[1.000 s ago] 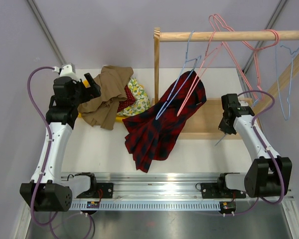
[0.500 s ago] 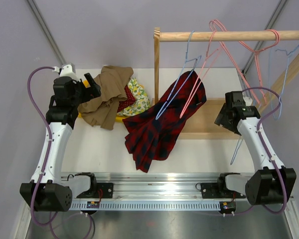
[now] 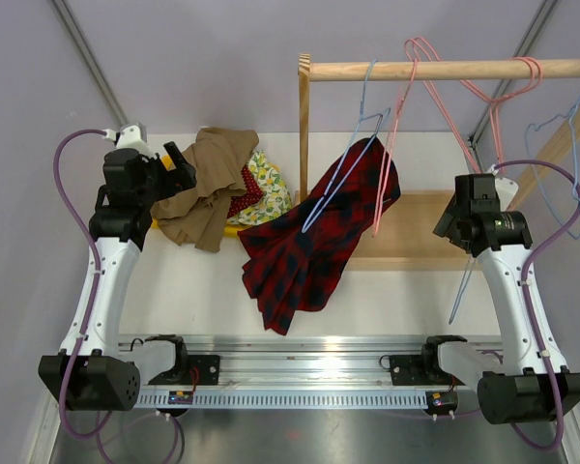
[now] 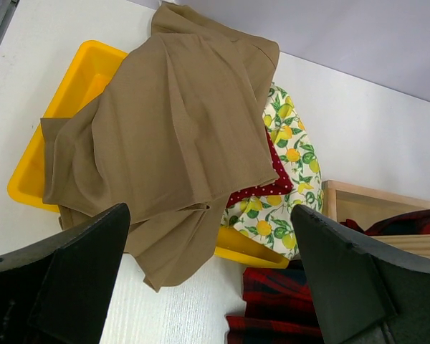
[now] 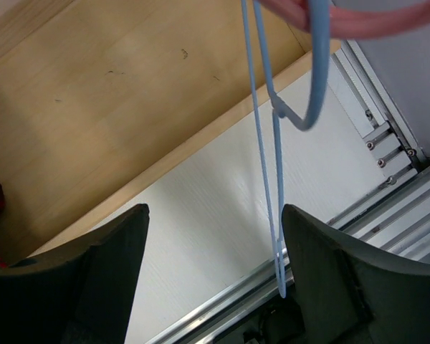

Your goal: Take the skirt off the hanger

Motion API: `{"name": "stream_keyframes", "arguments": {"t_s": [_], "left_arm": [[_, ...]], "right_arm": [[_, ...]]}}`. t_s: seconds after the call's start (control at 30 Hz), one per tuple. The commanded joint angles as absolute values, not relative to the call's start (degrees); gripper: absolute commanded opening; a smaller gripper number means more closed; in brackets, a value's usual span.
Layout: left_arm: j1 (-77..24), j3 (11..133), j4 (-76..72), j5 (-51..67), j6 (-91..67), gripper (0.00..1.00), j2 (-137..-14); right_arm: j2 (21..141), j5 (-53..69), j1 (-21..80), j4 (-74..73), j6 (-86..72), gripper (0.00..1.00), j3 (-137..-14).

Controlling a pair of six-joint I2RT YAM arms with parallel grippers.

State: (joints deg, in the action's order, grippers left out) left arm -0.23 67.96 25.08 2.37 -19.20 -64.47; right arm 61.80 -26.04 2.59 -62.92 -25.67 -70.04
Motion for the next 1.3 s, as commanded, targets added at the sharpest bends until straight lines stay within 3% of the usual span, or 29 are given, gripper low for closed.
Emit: {"name": "stream_keyframes", "arguments": {"t_s": [0.0, 0.4, 0.43, 0.57, 0.6, 0.63, 0.67, 0.87, 0.97, 1.13, 1.2, 1.27], "left_arm": [[-0.4, 68.5, 22.1, 3.9, -19.6, 0.99, -63.6], [-0.4, 68.6, 21.7, 5.8, -20.6, 0.99, -64.3], [-0.4, 68.4, 21.6, 6.3, -20.8, 0.99, -64.5], [-0.4, 68.7, 21.6, 7.0, -21.0, 0.99, -64.9], [-0.4, 68.7, 21.7, 7.3, -21.1, 0.99, -64.9], [-0.4, 68.7, 21.6, 7.4, -21.1, 0.99, -64.9], [-0.4, 68.6, 21.5, 7.4, -21.1, 0.99, -64.8], [-0.4, 68.9, 22.0, 6.5, -20.6, 0.99, -64.5], [-0.4, 68.8, 21.9, 6.4, -20.6, 0.99, -64.3], [-0.4, 68.9, 21.9, 6.4, -20.6, 0.99, -64.3], [-0.4, 68.9, 21.9, 6.2, -20.4, 0.99, -64.3], [-0.4, 68.8, 22.1, 6.1, -20.3, 0.99, -64.2]], "right_arm": [[61.3, -29.0, 2.5, -64.1, -24.7, 0.82, -70.6], [69.7, -31.4, 2.3, -59.7, -24.3, 0.79, -65.7], [73.0, -28.2, 2.3, -59.6, -27.2, 0.71, -67.6], [76.5, -26.6, 2.2, -56.3, -28.7, 0.61, -67.0], [77.5, -27.1, 2.3, -56.0, -28.8, 0.53, -66.9], [78.1, -27.3, 2.3, -55.5, -28.8, 0.34, -66.4], [78.7, -28.4, 2.3, -54.2, -28.8, 0.24, -65.8], [78.7, -28.9, 1.9, -52.2, -27.4, 0.27, -62.2], [77.5, -28.7, 1.8, -50.5, -27.2, 0.18, -59.9], [78.6, -27.5, 1.6, -50.1, -27.2, 0.13, -59.9], [78.6, -27.2, 1.6, -49.8, -27.2, 0.0, -59.9], [78.7, -26.9, 1.6, -49.7, -27.2, 0.0, -59.8]]}}
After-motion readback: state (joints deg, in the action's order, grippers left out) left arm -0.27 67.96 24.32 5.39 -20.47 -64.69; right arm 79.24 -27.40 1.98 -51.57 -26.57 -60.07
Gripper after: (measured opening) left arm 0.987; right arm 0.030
